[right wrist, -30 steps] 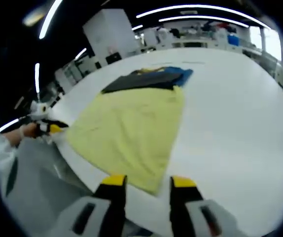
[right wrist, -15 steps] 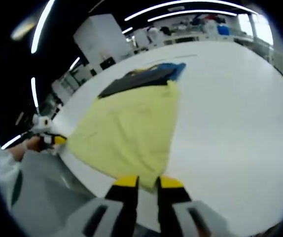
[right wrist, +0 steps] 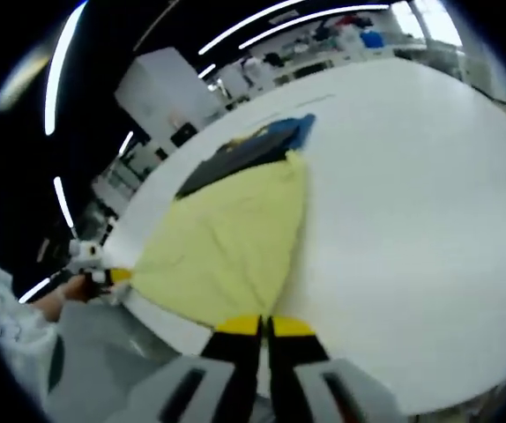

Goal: Fold the garment on the visible template until the final outline fits inside the template.

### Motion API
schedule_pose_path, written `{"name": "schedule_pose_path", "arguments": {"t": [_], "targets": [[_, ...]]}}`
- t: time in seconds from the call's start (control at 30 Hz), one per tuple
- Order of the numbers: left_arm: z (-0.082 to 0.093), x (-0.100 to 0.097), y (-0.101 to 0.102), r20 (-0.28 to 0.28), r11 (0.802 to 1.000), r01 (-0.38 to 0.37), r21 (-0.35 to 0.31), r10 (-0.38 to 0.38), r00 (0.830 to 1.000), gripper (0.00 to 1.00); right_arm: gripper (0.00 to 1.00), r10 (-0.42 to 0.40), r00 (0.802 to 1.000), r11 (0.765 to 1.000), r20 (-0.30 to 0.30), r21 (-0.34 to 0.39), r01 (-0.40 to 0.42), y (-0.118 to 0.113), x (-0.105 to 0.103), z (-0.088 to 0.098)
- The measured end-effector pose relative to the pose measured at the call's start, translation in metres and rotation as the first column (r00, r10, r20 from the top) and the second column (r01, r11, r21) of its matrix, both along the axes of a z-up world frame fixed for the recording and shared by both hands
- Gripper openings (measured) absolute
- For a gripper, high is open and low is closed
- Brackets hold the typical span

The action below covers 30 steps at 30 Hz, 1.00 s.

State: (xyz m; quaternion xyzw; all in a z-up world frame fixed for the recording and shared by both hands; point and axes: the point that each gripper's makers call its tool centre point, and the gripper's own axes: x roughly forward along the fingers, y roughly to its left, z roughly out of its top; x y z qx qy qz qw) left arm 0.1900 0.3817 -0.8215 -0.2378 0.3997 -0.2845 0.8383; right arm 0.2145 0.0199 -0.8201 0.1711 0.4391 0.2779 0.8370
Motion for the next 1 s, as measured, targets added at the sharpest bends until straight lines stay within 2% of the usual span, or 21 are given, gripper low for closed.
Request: {"name": "schedule_pose_path", "arguments": {"t": [0.3,0.5,0.67,0.73,0.87,0.93,1.0], "targets": [[0.026,-0.014,0.005,0.012,1.000,0.011,-0.006,-0.011,1.000,0.00,0.00,0.024,0.999,0.999,0.022,0.048,-0.025,0.006,-0.017,0.030],[0.051,-0.030,0.012,0.002,0.999,0.010,-0.035,-0.010,1.000,0.00,0.00,0.039,0.999,0.994,0.016,0.102,-0.040,0.006,-0.036,0.053],[0.069,-0.044,0.008,-0.017,0.996,-0.004,-0.095,0.003,1.000,0.00,0.00,0.027,1.000,0.986,0.005,0.162,-0.028,0.003,-0.046,0.068],[0.075,-0.049,0.007,-0.015,0.996,0.005,-0.094,-0.006,1.000,0.00,0.00,0.019,1.000,0.985,0.008,0.173,-0.020,0.002,-0.050,0.074],[0.084,-0.055,0.005,-0.012,0.995,0.016,-0.095,-0.017,1.000,0.00,0.00,-0.018,1.000,0.974,0.001,0.224,0.018,0.000,-0.052,0.082],[0.088,-0.053,0.002,0.000,0.993,0.013,-0.114,-0.013,1.000,0.00,0.00,-0.053,0.999,0.957,-0.003,0.285,0.052,0.005,-0.046,0.089],[0.090,-0.046,0.001,0.011,0.993,0.010,-0.113,-0.009,1.000,0.00,0.00,-0.069,0.998,0.950,0.000,0.305,0.066,0.010,-0.040,0.093]]}}
